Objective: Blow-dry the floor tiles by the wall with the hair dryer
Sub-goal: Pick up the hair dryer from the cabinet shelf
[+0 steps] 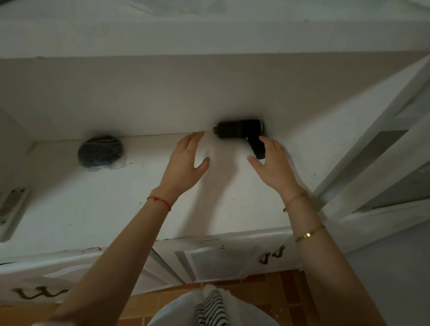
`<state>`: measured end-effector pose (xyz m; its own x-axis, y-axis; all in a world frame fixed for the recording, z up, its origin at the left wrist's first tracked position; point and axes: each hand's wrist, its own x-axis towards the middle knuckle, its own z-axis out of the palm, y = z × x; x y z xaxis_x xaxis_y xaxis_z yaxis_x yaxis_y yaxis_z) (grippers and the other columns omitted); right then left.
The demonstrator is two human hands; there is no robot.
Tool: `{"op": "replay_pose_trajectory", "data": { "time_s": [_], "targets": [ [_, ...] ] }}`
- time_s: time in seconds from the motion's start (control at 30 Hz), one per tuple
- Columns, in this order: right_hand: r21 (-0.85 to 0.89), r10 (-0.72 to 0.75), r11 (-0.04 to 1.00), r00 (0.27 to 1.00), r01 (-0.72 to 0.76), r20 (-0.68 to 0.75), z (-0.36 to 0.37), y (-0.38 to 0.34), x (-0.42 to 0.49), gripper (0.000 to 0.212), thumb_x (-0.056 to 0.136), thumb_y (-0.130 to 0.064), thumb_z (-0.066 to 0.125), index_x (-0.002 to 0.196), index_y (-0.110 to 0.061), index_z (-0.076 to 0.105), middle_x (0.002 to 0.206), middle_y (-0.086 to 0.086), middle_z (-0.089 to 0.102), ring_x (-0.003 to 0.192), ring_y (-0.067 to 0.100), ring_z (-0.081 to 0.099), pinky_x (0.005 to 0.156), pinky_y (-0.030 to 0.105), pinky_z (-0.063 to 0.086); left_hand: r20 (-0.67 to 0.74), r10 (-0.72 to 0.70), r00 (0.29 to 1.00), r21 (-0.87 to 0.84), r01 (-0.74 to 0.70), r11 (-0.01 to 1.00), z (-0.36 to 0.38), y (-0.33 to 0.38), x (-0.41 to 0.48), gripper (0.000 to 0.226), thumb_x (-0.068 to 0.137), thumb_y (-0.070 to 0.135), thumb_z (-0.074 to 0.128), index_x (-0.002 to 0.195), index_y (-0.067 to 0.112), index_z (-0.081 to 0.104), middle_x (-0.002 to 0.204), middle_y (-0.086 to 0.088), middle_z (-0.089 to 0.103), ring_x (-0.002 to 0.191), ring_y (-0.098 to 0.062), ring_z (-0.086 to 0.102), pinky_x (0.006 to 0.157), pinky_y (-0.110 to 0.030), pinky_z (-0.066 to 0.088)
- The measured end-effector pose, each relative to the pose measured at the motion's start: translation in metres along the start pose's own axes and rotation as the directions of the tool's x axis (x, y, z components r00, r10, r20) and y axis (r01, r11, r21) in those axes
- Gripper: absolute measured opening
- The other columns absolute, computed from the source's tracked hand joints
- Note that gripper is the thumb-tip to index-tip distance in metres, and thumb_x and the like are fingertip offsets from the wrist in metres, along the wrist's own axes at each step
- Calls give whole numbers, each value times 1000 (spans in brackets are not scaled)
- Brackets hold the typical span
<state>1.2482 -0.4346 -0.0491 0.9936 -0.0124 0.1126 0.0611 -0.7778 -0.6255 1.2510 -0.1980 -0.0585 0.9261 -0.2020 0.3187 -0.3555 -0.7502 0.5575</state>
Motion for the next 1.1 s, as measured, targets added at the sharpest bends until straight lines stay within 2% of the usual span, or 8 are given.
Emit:
{"op": "replay_pose_trajectory", "data": {
  "time_s": [0.23, 0.4, 0.6, 0.73, 0.93, 1.1],
  "targets": [
    [-118, 78, 990, 996, -73, 41, 14, 11, 47, 63, 97, -26, 56, 150, -2, 31, 153, 18, 39, 141, 34, 32, 115, 38, 28, 79, -110, 991, -56, 115, 992, 33, -16, 62, 67, 91, 17, 65, 151, 7, 35, 152, -16, 40, 139, -32, 39, 114, -37, 32],
    [-112, 154, 983, 986, -146, 65, 21, 19, 69, 52, 95, -22, 55, 141, 1, 43, 138, 22, 52, 127, 39, 48, 105, 42, 42, 135, -225, 965, -139, 244, 960, 54, -22, 97, 71, 90, 17, 67, 152, 9, 33, 153, -14, 39, 141, -28, 39, 113, -27, 28],
    [-116, 192, 976, 980, -184, 58, 28, 20, 82, 45, 98, -20, 52, 138, 0, 45, 137, 21, 52, 124, 36, 51, 101, 38, 44, 165, -274, 947, -125, 296, 947, 70, -25, 126, 71, 90, 15, 66, 151, 6, 31, 152, -18, 39, 139, -31, 40, 108, -24, 26],
    [-127, 217, 969, 975, -210, 45, 31, 22, 87, 45, 97, -12, 52, 139, 0, 44, 138, 21, 52, 125, 37, 51, 101, 37, 42, 188, -295, 937, -116, 319, 941, 76, -29, 137, 70, 89, 13, 68, 149, 3, 34, 148, -21, 43, 136, -33, 44, 107, -25, 28],
    [-134, 236, 965, 970, -227, 60, 31, 25, 89, 56, 94, -3, 51, 147, -1, 34, 146, 22, 45, 132, 38, 46, 107, 37, 38, 205, -320, 925, -127, 349, 929, 82, -31, 145, 56, 85, 12, 71, 136, 2, 51, 133, -21, 59, 123, -35, 55, 94, -26, 38],
    [-57, 248, 968, 969, -246, 21, 30, 23, 87, 55, 91, 0, 52, 145, -2, 39, 140, 21, 52, 128, 37, 51, 104, 38, 44, 195, -330, 923, -179, 365, 914, 82, -31, 145, 57, 83, 12, 73, 135, 2, 51, 131, -21, 60, 120, -35, 58, 98, -34, 44]
  ]
}}
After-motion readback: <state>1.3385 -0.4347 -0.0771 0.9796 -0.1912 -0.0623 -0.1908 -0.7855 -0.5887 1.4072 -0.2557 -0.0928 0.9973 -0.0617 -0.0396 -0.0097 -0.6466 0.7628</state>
